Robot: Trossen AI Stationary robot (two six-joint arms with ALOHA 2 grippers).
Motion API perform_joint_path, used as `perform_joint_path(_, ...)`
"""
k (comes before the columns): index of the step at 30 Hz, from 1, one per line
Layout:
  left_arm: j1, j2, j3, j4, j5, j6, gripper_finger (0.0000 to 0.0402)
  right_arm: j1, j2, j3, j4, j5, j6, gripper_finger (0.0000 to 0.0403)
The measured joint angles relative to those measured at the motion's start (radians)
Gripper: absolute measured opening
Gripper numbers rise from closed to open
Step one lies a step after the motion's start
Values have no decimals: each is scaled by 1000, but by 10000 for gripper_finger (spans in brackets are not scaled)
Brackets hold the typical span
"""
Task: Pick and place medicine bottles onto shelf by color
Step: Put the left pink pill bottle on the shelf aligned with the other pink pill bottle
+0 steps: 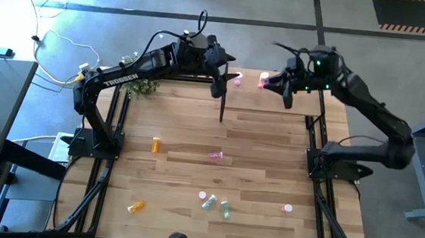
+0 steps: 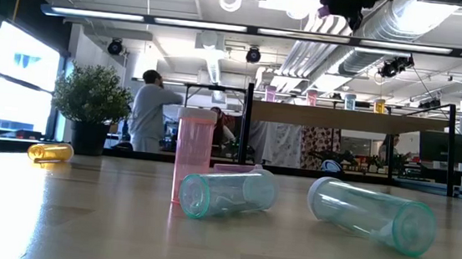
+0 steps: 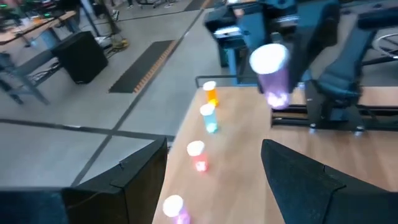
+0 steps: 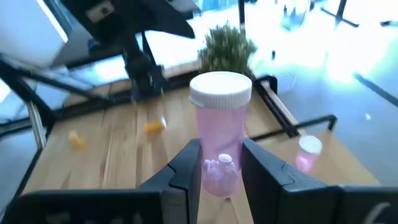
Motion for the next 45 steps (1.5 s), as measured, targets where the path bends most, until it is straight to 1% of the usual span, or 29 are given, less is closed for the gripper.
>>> perform_joint_path(3,6,0,0,-1,-42,3,252,16,-44,-121,146,18,65,84)
perform_joint_path(7,38,0,0,-20,-32,5,252,61,-102,-275,321,126,119,84)
perform_joint_path(10,79,0,0,-39,25,-23,252,108,-133,-394,477,216,142,84)
perform_joint_path(15,137,0,0,-45,150,-53,252,189,-146,-606,837,411,187,84)
perform_joint_path(18,161,0,0,-45,189,-53,252,237,-127,-712,1045,520,189,84)
perform_joint_path(21,184,0,0,-45,193,-53,252,280,-95,-788,1193,602,187,84)
perform_joint_path(23,199,0,0,-45,192,-53,252,304,-69,-812,1249,660,180,84)
perform_joint_path(27,215,0,0,-45,189,-24,252,346,9,-818,1273,746,179,84)
perform_joint_path(33,221,0,0,-44,189,19,252,389,153,-817,1431,867,160,84)
perform_joint_path(36,223,0,0,-44,188,26,252,390,215,-815,1486,874,162,84)
perform_joint_path(40,222,1,0,-44,186,26,252,390,293,-764,1488,874,168,84)
perform_joint_path(45,222,1,0,-44,187,26,252,388,382,-673,1411,879,156,84)
